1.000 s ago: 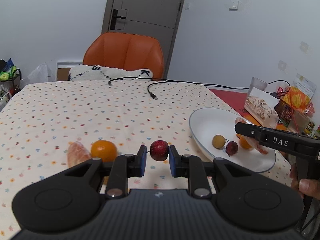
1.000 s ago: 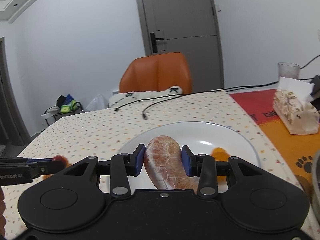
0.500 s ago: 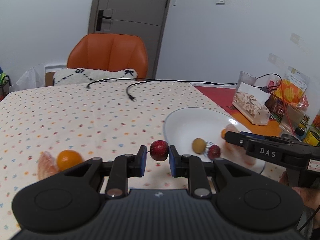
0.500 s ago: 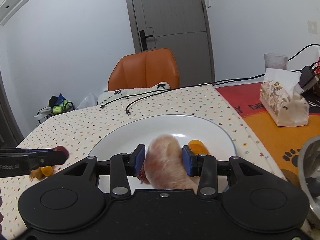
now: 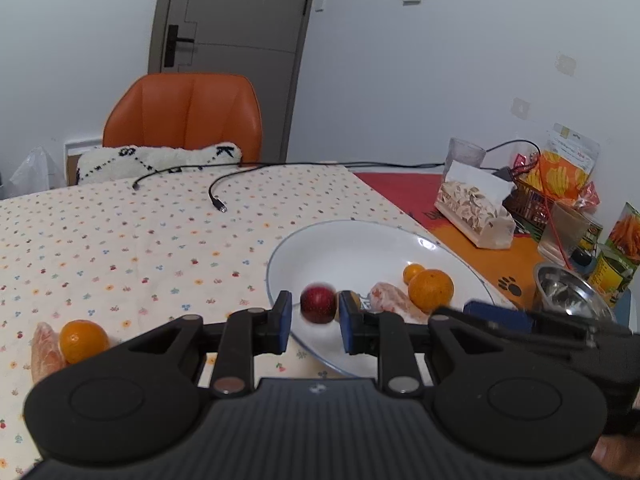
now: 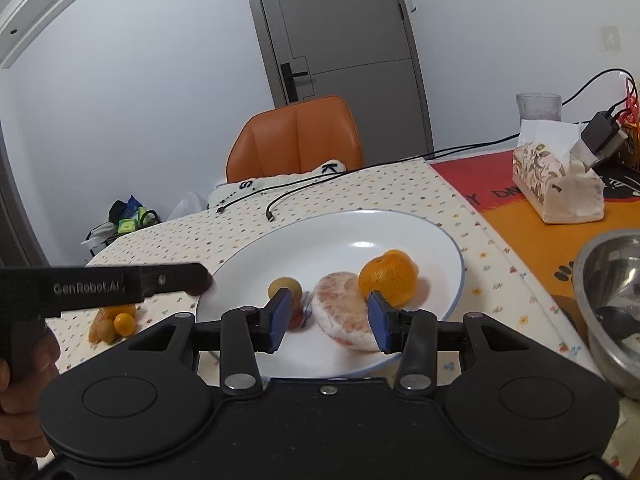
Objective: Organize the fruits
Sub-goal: 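Carry pomelo segment and plum to the white plate and release both, then move both open tools back to the remaining fruits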
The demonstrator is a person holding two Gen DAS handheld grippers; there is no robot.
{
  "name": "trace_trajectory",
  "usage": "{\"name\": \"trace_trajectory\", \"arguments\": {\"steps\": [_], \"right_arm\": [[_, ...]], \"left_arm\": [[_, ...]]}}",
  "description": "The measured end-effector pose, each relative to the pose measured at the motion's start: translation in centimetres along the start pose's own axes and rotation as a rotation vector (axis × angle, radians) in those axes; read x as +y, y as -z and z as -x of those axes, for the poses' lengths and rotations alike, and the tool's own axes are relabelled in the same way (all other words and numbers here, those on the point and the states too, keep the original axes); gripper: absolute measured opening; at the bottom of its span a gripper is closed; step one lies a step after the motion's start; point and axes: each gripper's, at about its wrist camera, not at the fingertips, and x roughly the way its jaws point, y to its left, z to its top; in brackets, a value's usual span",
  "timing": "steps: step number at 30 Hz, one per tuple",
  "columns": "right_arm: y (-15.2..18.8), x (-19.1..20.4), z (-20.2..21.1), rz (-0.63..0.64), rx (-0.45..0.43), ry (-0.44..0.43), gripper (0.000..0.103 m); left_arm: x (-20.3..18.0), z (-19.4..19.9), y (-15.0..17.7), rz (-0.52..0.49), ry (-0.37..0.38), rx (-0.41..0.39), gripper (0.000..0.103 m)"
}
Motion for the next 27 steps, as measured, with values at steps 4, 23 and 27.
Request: {"name": "trace_trajectory", "arguments": {"steps": [4,23,27], "right_arm": [[0.2,0.2,0.2,-0.012,0.005,-0.007,0.043],[1.2,1.9,1.7,-0.027,-0.001,-0.034,0.065],[1.2,2.6,2.1,-0.016,-0.011,-0.037,0.078]], "left_arm": [[0.2,0.4,0.1,0.010,-0.007,0.008,0.027],[3.1,4.7,1.4,0.047,-0.121,0.005,0.077],[3.6,5.8,1.5,0.050,-0.154,-0.011,0.085]]}}
